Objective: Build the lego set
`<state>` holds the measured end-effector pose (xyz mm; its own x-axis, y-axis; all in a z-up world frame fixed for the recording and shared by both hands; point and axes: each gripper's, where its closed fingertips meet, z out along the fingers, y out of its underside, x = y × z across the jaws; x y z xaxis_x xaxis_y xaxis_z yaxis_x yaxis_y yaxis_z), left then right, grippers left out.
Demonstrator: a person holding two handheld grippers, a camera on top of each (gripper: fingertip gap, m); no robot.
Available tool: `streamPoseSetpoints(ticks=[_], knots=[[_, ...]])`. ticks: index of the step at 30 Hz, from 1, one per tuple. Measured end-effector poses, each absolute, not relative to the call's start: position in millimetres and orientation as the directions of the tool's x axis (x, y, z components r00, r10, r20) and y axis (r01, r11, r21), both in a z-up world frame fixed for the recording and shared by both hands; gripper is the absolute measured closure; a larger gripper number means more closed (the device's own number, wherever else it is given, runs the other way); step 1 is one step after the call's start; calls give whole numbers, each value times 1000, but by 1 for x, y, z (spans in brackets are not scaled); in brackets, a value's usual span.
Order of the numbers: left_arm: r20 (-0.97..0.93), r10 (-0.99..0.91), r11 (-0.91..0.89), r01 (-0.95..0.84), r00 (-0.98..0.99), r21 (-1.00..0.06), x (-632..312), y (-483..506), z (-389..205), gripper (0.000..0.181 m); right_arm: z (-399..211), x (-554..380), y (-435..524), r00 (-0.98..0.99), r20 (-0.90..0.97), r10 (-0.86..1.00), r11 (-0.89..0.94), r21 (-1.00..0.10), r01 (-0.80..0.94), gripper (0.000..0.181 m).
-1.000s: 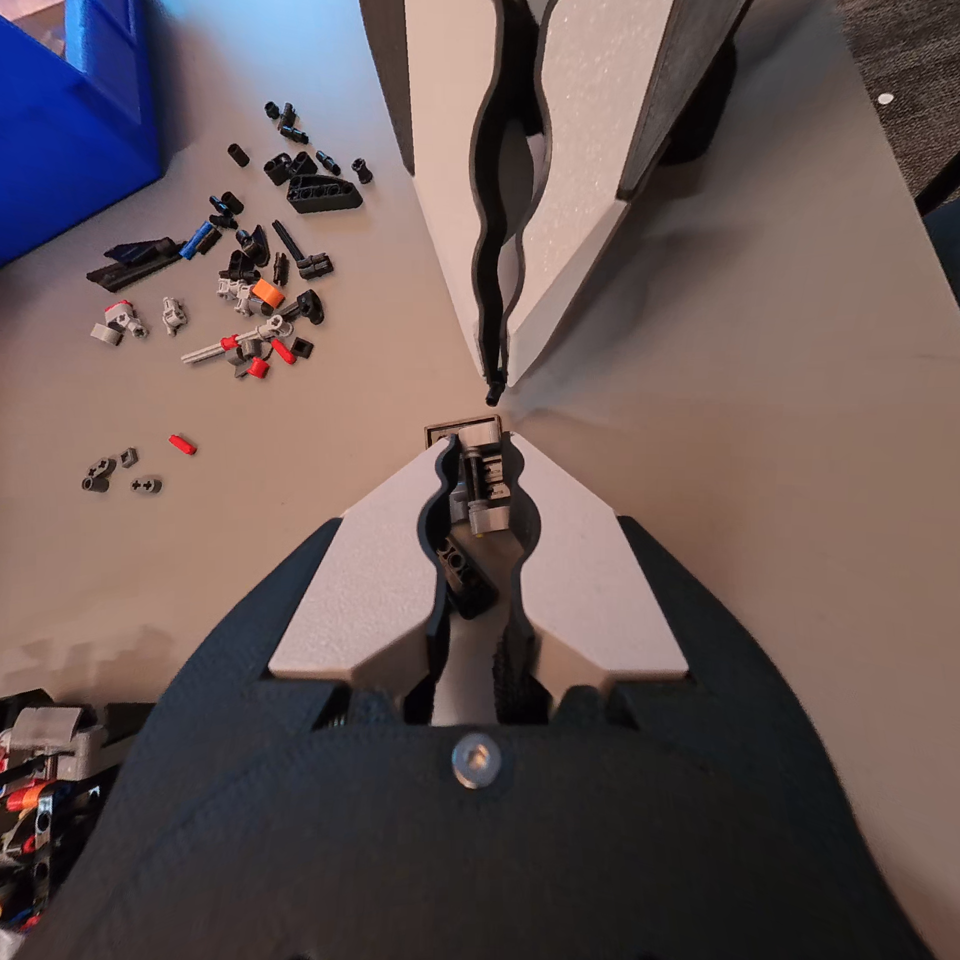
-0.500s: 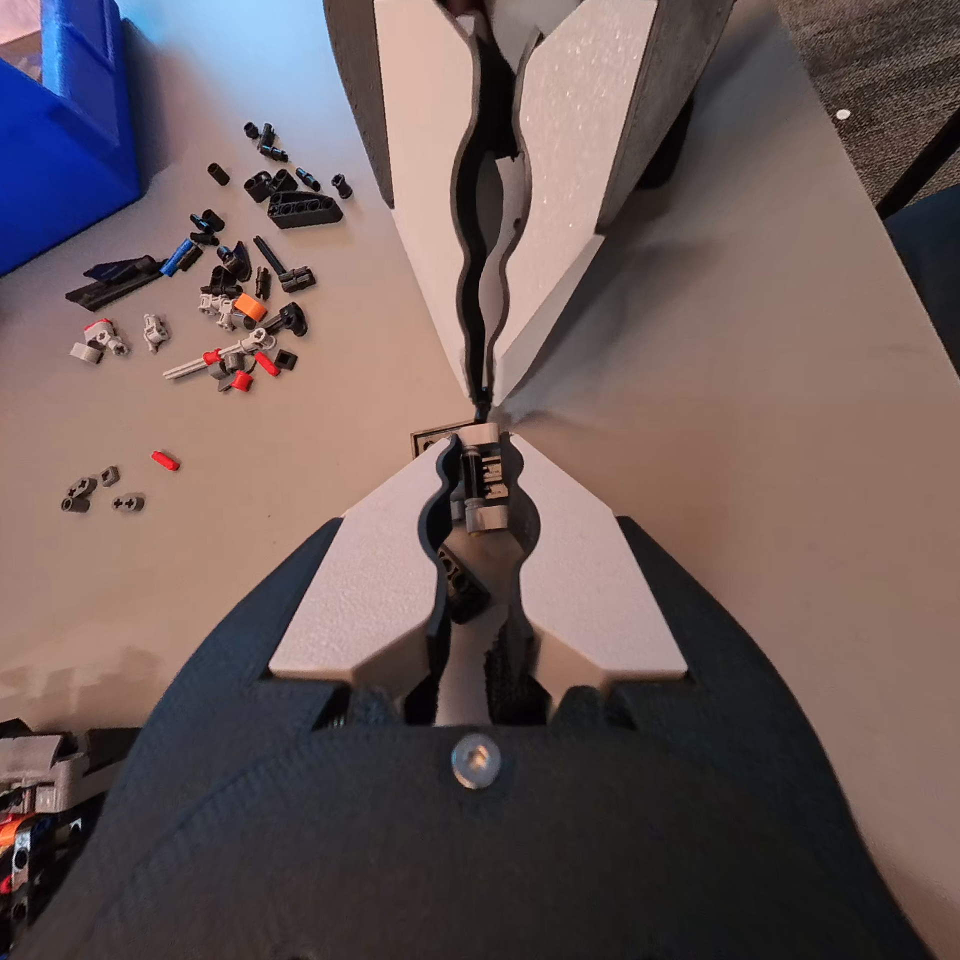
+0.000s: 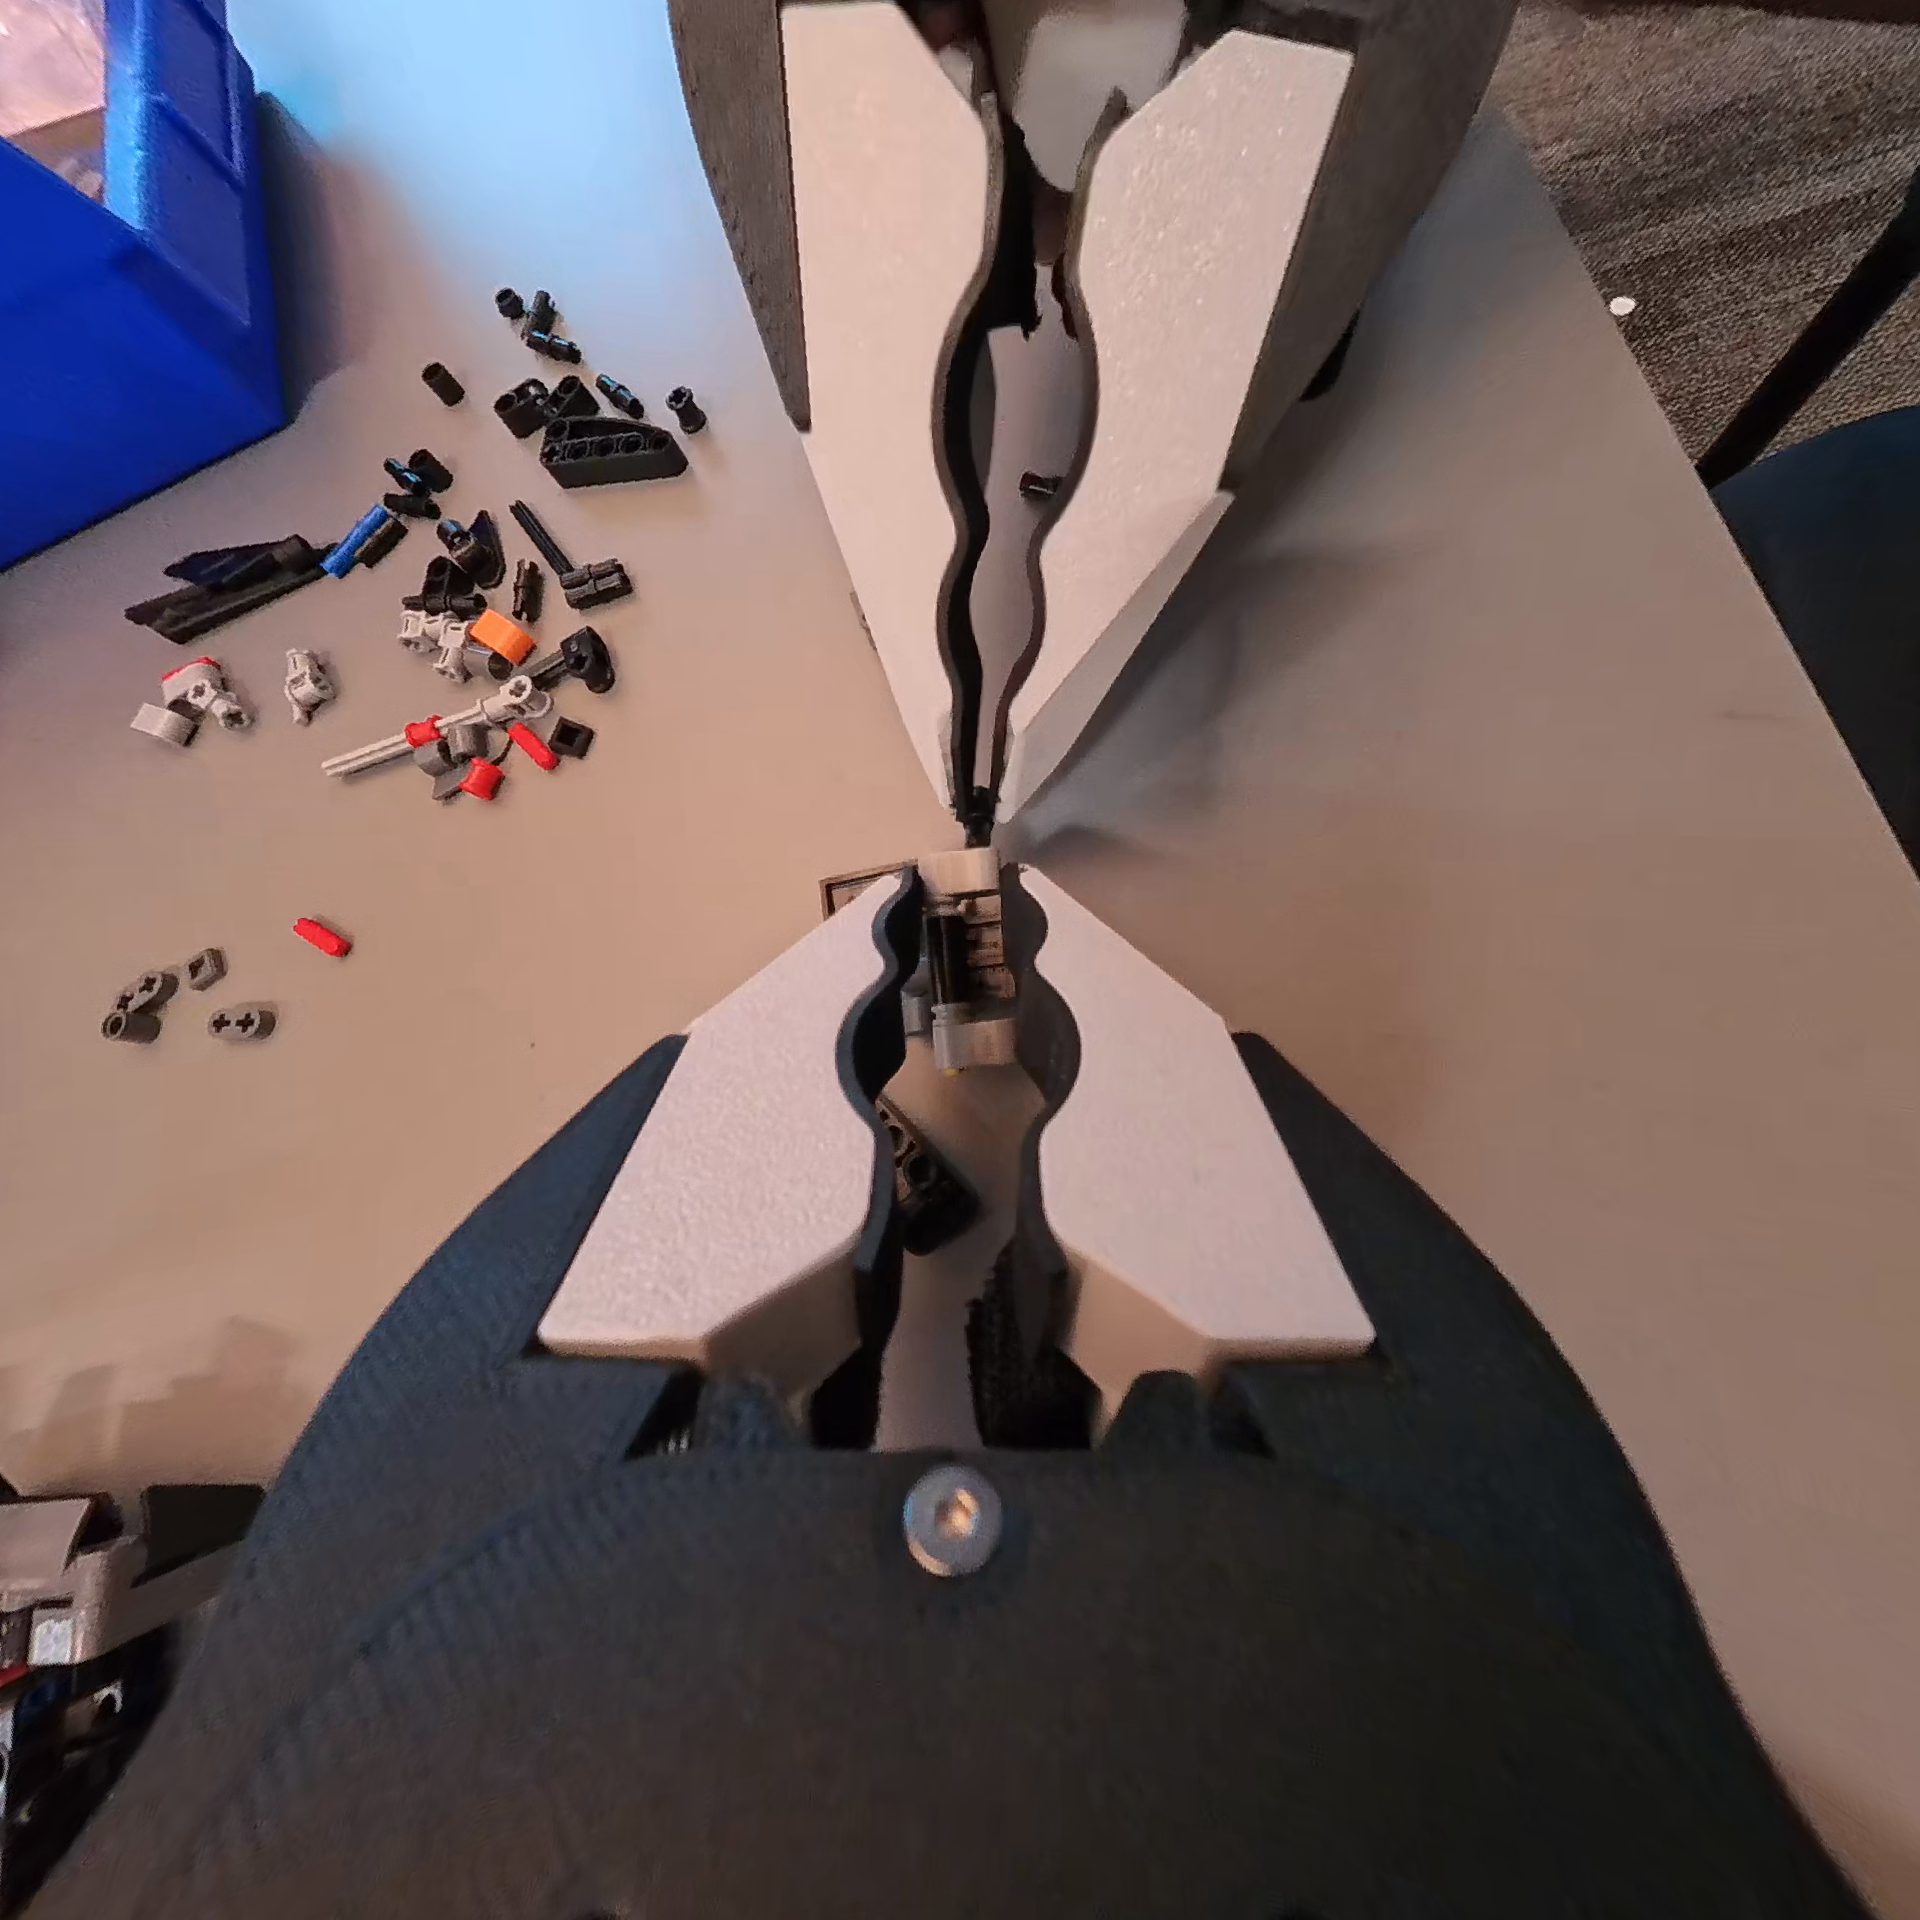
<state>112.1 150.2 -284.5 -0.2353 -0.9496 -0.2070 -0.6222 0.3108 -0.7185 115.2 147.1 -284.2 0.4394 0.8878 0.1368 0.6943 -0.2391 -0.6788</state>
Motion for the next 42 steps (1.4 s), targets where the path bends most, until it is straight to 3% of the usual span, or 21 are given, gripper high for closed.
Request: streamPoseSetpoints(ticks=[8,17,21,29,38,42], knots=[[-242,-941,338,-628,-237,-701,112,150,-284,168,-285,116,149,385,346,856,-147,-551,822,180],[-279,-931,364,-635,-235,-682,114,149,-284,168,-285,117,149,392,495,775,-133,-479,868,181],[-274,-933,361,-634,-235,-684,115,149,-284,168,-284,118,147,462,388,798,-185,-571,800,180],[-266,-929,370,-636,-258,-677,115,146,-287,168,-297,126,133,474,264,840,-259,-573,777,179],[-258,-930,368,-639,-263,-675,114,145,-287,168,-296,127,126,509,7,861,-366,-685,629,169],[-251,-931,366,-637,-267,-678,114,144,-287,168,-298,126,127,495,-62,867,-388,-708,590,174]])
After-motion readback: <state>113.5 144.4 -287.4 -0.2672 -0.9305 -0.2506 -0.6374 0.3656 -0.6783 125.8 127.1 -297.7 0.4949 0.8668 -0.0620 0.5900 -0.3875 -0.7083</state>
